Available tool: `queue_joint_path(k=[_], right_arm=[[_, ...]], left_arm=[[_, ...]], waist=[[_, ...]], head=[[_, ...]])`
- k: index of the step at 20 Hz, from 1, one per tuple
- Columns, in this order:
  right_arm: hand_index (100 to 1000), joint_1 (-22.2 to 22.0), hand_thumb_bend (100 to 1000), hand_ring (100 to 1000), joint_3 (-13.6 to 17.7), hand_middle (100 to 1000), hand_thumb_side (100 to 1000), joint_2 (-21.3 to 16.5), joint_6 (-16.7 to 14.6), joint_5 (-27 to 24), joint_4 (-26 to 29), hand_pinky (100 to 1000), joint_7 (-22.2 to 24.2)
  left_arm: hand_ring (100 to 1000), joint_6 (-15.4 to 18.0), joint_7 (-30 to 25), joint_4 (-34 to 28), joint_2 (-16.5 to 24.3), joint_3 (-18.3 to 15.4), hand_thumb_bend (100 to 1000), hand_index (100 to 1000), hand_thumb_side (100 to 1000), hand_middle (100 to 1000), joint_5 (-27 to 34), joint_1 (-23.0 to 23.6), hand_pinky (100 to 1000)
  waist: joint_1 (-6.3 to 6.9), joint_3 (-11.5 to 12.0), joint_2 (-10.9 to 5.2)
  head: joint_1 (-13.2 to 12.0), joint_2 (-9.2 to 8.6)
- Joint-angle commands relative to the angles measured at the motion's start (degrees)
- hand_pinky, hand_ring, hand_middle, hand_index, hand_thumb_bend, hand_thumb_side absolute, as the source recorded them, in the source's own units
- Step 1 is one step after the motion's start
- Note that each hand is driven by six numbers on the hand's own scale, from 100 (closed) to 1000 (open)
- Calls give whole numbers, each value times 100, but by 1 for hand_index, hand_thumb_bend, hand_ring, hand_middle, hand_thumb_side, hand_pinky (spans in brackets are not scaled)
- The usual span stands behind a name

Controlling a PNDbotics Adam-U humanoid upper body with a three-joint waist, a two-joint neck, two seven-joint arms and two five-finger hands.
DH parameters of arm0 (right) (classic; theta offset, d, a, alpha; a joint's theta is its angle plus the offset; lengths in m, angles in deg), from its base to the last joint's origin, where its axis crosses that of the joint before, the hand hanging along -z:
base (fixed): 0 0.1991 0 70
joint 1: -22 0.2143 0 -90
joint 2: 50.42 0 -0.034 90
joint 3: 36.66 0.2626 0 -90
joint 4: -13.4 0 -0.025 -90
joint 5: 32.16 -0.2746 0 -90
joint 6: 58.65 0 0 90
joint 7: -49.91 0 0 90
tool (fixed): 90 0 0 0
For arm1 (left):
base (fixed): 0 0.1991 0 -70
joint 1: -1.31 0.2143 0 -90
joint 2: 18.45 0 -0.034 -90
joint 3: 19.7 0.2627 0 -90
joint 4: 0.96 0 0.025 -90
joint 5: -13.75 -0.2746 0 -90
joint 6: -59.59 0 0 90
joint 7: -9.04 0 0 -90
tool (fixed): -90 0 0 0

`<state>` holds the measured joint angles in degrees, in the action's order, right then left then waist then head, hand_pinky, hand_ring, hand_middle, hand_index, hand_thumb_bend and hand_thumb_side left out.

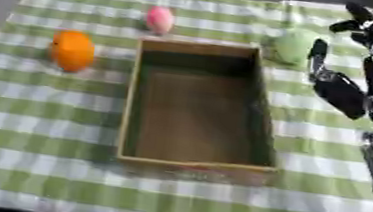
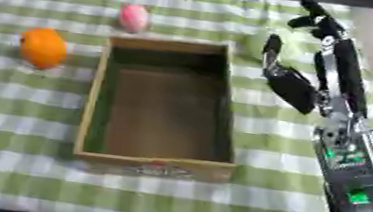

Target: Pick up objects on the table and place them in the box.

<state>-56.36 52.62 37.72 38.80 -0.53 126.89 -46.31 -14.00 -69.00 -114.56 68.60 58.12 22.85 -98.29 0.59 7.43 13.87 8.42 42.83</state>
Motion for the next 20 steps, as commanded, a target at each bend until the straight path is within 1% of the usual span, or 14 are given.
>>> queue_joint_path(k=[1, 8, 11, 15, 18, 20], right_arm=[[968, 62, 100, 973, 45, 714, 422, -116, -22, 6, 110, 874, 8], [964, 124, 100, 970, 47, 718, 418, -241, -51, 39, 110, 869, 1], [964, 162, 100, 970, 49, 719, 418, -295, -52, 38, 110, 869, -2], [959, 323, 100, 967, 51, 727, 445, -522, -12, 67, 110, 858, 15], [957, 436, 100, 964, 53, 730, 463, -674, 42, 59, 110, 853, 55], [952, 513, 100, 963, 57, 732, 482, -769, 80, 62, 110, 849, 88]], left_arm=[[564, 7, -16, -99, 57, -30, 100, 649, 918, 525, -19, -60, 407], [565, 25, -27, -99, 68, -34, 100, 648, 919, 524, -47, -74, 405], [565, 31, -31, -99, 72, -33, 100, 648, 919, 524, -52, -83, 405], [564, 34, -54, -99, 82, -24, 100, 646, 921, 524, -66, -102, 403], [565, 36, -66, -99, 85, -21, 100, 645, 921, 523, -73, -114, 403], [565, 37, -71, -99, 87, -20, 100, 645, 922, 523, -77, -117, 402]], waist=[[6, -10, -47], [5, -11, 59], [2, -10, 82], [-23, -2, 158], [-33, 10, 193], [-37, 22, 213]], head=[[-3, -116], [27, -412], [41, -476], [129, -642], [147, -682], [142, -670]])
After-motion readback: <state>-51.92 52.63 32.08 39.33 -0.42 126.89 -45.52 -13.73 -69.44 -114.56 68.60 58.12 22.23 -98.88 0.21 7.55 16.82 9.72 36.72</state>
